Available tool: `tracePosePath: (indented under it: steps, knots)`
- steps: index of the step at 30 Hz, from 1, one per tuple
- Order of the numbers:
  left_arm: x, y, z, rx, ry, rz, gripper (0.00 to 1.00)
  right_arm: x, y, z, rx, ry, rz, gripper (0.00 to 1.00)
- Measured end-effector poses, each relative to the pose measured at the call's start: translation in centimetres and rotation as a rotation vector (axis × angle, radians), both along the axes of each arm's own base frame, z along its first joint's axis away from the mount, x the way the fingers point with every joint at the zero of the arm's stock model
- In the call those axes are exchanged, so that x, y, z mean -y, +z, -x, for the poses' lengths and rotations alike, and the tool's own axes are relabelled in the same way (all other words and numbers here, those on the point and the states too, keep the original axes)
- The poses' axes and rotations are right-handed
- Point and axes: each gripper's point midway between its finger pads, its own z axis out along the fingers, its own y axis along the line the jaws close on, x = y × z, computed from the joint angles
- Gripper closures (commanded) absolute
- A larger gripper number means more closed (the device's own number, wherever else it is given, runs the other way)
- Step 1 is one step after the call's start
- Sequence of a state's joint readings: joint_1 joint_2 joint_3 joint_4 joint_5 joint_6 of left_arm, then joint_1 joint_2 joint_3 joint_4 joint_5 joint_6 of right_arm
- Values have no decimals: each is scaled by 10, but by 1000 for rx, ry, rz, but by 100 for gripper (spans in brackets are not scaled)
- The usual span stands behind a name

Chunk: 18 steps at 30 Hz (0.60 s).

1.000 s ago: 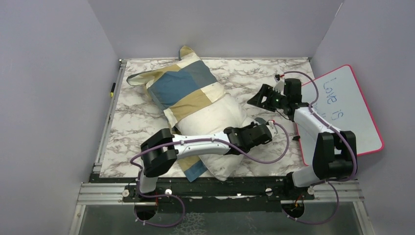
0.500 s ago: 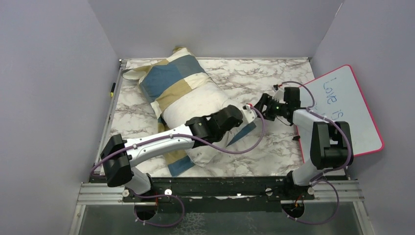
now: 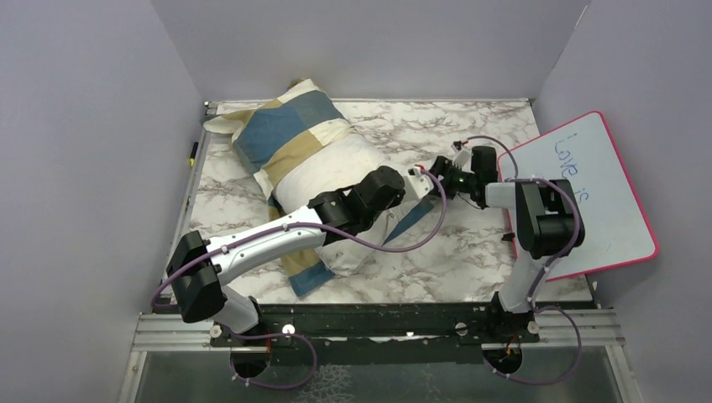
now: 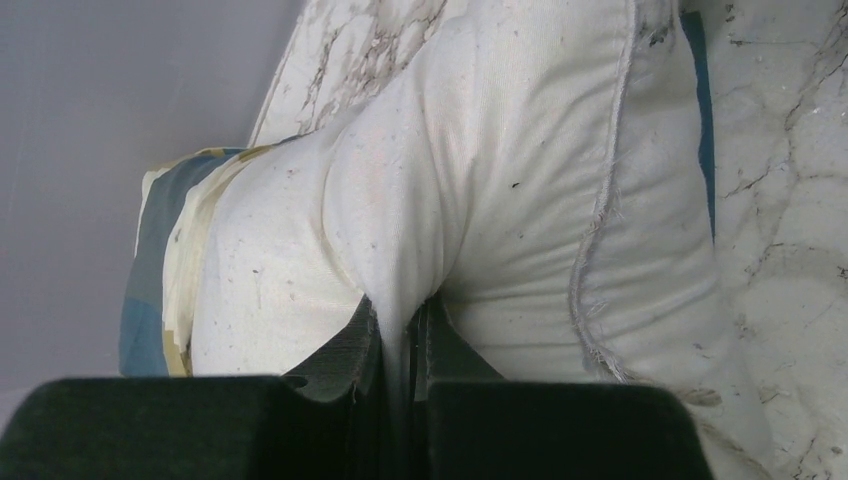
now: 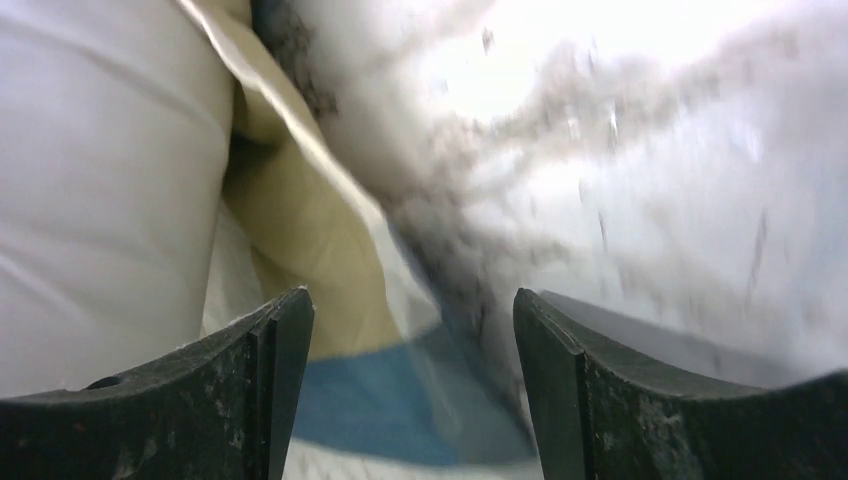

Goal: Put the pillow into the pillowcase
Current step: Stuff the pillow into the pillowcase.

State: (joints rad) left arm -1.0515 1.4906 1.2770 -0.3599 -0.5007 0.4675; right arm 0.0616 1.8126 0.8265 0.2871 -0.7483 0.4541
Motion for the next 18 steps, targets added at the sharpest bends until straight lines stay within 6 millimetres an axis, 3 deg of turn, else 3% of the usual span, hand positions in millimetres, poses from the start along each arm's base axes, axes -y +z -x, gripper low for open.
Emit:
tracePosePath:
  steps: [5,9,11,13,14,18]
  knots:
    - [-5,6,1,7,0,18,100,-25,1,-45,92,43,-24,24]
    - [-7,10,-1,15,2,36,100,-46,0,-53,135,89,-52,32]
    - [-9,9,-2,16,3,43,100,-58,-2,-50,144,121,-65,49]
    - [-9,8,-4,17,6,48,100,-71,-5,-43,134,156,-84,88]
    - [-11,7,-6,20,12,51,100,-75,-7,-37,118,168,-92,98]
    - [-19,3,-16,26,43,56,100,-84,-7,-2,-15,208,-118,100]
